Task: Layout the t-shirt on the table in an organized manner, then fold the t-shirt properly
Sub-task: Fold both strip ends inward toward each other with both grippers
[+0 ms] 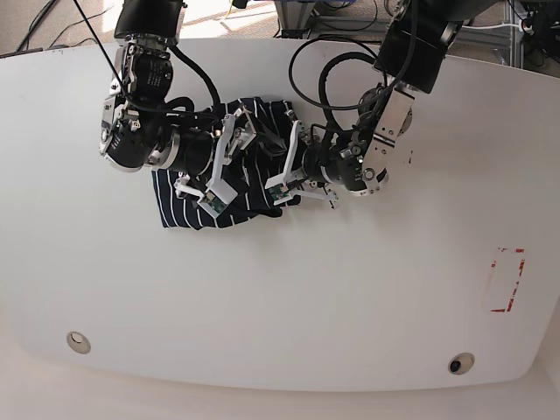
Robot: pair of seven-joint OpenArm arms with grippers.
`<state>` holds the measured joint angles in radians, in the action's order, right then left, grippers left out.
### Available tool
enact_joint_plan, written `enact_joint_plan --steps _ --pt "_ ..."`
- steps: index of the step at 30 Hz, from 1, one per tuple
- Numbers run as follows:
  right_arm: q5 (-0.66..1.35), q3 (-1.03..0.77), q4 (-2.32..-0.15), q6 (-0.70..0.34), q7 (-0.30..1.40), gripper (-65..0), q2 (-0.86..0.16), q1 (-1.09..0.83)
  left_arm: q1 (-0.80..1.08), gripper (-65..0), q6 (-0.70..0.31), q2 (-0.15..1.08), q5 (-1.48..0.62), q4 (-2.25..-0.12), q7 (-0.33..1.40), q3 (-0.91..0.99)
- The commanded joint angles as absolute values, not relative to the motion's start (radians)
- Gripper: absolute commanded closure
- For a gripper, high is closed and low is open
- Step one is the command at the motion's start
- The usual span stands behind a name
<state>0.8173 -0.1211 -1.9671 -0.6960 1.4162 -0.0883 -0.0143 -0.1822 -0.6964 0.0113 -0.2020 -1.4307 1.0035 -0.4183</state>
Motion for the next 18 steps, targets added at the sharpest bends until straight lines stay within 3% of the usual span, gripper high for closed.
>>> enact_joint_plan --steps 1,18 --pt "0.834 -0.154 -1.986 -0.698 1.396 -56.3 -0.110 0.016 -0.199 -11.0 -0.698 0.008 -0.197 -1.483 1.015 -0.384" --pt "0.831 -0.277 -1.982 -0.698 1.383 -56.3 -0.229 0.024 -0.234 -11.5 -0.698 0.035 -0.200 -1.771 1.141 -0.185"
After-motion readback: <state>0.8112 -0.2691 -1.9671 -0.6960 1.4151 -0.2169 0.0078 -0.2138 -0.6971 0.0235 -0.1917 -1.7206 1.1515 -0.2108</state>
